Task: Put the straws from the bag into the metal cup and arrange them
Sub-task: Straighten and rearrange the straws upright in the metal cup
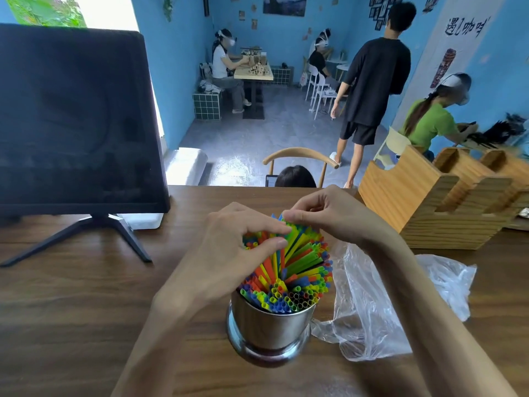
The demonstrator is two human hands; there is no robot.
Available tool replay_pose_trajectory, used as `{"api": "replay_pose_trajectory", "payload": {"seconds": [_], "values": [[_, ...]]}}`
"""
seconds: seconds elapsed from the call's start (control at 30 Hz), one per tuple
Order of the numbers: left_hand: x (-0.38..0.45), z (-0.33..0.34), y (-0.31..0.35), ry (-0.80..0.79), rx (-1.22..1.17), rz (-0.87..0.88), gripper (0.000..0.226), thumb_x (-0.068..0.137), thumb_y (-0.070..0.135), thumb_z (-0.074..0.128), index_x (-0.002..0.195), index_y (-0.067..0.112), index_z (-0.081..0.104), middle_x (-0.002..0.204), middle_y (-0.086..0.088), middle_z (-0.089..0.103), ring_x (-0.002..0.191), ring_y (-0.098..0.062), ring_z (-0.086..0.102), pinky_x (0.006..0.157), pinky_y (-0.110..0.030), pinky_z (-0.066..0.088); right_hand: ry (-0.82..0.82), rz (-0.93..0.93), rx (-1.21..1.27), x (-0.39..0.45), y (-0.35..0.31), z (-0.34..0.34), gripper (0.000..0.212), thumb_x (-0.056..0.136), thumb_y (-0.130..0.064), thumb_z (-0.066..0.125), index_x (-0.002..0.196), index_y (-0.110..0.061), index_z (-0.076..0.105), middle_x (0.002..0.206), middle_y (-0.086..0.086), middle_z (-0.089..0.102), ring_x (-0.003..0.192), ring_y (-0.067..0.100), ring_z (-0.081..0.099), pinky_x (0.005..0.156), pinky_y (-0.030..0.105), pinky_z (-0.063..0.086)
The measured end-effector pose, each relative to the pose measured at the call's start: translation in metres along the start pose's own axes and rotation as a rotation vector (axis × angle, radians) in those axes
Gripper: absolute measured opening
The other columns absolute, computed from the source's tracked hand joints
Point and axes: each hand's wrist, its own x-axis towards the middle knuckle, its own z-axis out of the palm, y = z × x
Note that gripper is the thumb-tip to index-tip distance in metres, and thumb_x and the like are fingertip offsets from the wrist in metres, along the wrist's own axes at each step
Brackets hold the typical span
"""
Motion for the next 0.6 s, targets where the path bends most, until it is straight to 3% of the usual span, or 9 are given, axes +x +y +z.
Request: {"api": "replay_pose_trajectory", "payload": {"seconds": [0.13, 0.27, 0.37, 0.47, 0.53, 0.6], "values": [[-0.001, 0.0, 0.0, 0.007, -0.024, -0.013, 0.017, 0.083, 0.045, 0.073, 0.096, 0.056, 0.072, 0.098, 0.027, 0.068, 0.105, 0.002, 0.059, 0.087, -0.026, 0.054, 0.054, -0.041, 0.03, 0.0, -0.002, -0.004, 0.028, 0.086, -0.038, 0.075, 0.084, -0.012, 0.082, 0.072, 0.003, 0.074, 0.065, 0.007, 0.061, 0.06, 0.021, 0.049], [0.0, -0.003, 0.002, 0.026, -0.099, -0.053, 0.026, 0.075, 0.065, 0.061, 0.097, 0.057, 0.073, 0.098, 0.02, 0.069, 0.097, 0.002, 0.064, 0.083, -0.03, 0.057, 0.122, -0.1, 0.015, -0.003, -0.009, -0.012, 0.035, 0.08, -0.043, 0.073, 0.087, -0.01, 0.082, 0.074, 0.012, 0.074, 0.063, 0.009, 0.063, 0.061, 0.02, 0.051], [0.003, -0.005, 0.006, 0.043, -0.137, -0.043, 0.024, 0.078, 0.064, 0.062, 0.099, 0.059, 0.072, 0.097, 0.023, 0.071, 0.096, 0.002, 0.065, 0.08, -0.026, 0.056, 0.172, -0.146, -0.041, -0.009, -0.02, -0.019, 0.023, 0.089, -0.031, 0.074, 0.088, -0.008, 0.08, 0.074, 0.016, 0.071, 0.061, 0.012, 0.059, 0.062, 0.022, 0.047], [0.016, -0.003, 0.011, 0.122, -0.209, -0.055, 0.018, 0.086, 0.05, 0.069, 0.103, 0.053, 0.072, 0.097, 0.024, 0.072, 0.093, -0.004, 0.065, 0.079, -0.022, 0.053, 0.259, -0.226, -0.177, -0.016, -0.035, -0.025, 0.013, 0.094, -0.024, 0.072, 0.089, -0.015, 0.079, 0.07, -0.003, 0.07, 0.063, 0.012, 0.06, 0.063, 0.026, 0.047], [0.028, 0.0, 0.013, 0.086, -0.218, -0.085, 0.024, 0.087, 0.052, 0.068, 0.111, 0.054, 0.069, 0.1, 0.026, 0.069, 0.096, -0.001, 0.063, 0.081, -0.019, 0.05, 0.323, -0.297, -0.222, -0.022, -0.048, -0.027, 0.008, 0.094, -0.021, 0.071, 0.09, -0.017, 0.077, 0.069, -0.019, 0.067, 0.065, -0.002, 0.062, 0.062, 0.014, 0.046], [0.038, 0.004, 0.012, -0.015, -0.194, -0.089, 0.024, 0.09, 0.054, 0.066, 0.114, 0.053, 0.068, 0.1, 0.026, 0.068, 0.097, 0.002, 0.063, 0.087, -0.026, 0.05, 0.39, -0.361, -0.285, -0.026, -0.059, -0.029, 0.007, 0.095, -0.02, 0.071, 0.095, -0.018, 0.077, 0.074, -0.02, 0.066, 0.07, -0.003, 0.063, 0.064, 0.01, 0.047]]}}
